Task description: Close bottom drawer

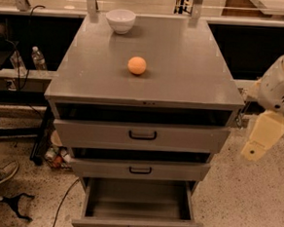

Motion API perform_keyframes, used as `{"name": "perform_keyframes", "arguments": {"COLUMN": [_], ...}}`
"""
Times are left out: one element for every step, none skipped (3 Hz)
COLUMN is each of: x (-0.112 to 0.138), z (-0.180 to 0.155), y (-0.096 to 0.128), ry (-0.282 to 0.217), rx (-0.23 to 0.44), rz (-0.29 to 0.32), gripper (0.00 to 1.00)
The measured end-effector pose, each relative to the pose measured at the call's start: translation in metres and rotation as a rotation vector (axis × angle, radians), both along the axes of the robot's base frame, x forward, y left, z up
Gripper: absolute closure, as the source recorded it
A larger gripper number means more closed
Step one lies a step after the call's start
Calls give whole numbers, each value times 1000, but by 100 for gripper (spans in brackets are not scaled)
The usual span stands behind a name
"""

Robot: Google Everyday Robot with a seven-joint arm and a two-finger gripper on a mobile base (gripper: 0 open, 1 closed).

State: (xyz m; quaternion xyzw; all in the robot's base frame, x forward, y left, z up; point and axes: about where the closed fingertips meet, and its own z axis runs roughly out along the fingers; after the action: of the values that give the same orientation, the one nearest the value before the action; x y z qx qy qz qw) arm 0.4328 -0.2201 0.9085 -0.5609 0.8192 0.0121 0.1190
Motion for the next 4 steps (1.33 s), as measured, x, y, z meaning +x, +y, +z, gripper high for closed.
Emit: {"name": "perform_keyframes", "arguments": {"x": [-12, -41, -41, -47], "z": [-58, -129, -136, -193], "y": [-3, -2, -2, 0], "ry": [84, 176, 184, 247], "rx": [26, 68, 65, 43], "rz": [-80, -173, -179, -219], "gripper": [0, 0, 0, 0]}}
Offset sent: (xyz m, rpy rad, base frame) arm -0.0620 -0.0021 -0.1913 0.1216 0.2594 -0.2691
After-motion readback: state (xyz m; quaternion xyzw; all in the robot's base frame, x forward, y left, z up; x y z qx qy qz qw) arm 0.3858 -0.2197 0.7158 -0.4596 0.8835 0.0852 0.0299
